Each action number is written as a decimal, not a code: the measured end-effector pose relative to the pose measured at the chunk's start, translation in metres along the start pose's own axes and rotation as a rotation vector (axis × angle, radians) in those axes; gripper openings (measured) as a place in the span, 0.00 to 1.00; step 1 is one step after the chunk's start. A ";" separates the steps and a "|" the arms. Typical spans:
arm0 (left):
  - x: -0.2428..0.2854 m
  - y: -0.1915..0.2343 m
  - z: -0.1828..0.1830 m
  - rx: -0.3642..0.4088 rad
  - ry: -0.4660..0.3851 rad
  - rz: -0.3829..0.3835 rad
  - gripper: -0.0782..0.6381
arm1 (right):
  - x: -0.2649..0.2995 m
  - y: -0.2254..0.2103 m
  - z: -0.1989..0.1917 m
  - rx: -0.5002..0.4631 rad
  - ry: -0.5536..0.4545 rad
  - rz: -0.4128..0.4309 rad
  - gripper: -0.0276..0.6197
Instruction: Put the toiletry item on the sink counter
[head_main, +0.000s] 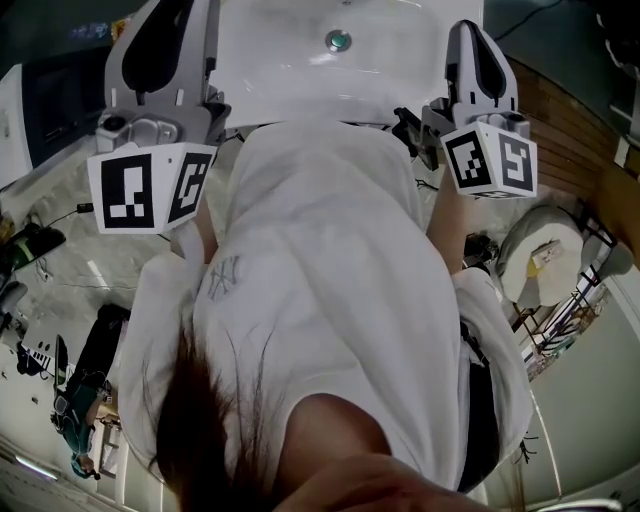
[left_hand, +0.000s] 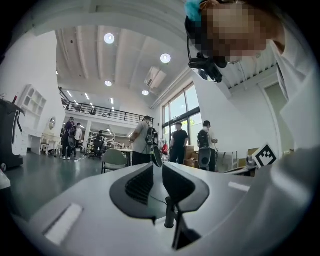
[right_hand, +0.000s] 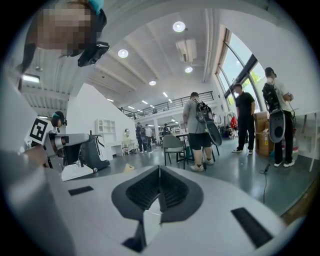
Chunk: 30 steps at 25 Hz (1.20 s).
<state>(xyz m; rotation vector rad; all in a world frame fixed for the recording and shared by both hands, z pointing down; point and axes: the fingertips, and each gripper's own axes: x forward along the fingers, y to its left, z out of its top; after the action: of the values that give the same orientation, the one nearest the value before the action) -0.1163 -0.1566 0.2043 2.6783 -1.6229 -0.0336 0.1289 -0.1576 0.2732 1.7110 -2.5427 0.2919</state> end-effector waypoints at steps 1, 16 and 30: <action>0.001 -0.009 0.006 0.002 -0.011 -0.011 0.19 | -0.004 -0.002 0.003 -0.001 -0.003 0.000 0.06; -0.002 -0.029 -0.033 -0.050 0.127 -0.028 0.12 | -0.012 0.007 -0.002 -0.035 0.007 0.003 0.06; -0.008 -0.016 -0.035 -0.087 0.103 0.017 0.12 | -0.013 0.014 -0.005 -0.047 0.023 0.014 0.06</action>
<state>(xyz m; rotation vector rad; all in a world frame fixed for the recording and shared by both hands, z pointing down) -0.1054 -0.1420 0.2393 2.5565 -1.5768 0.0331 0.1202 -0.1399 0.2743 1.6648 -2.5256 0.2495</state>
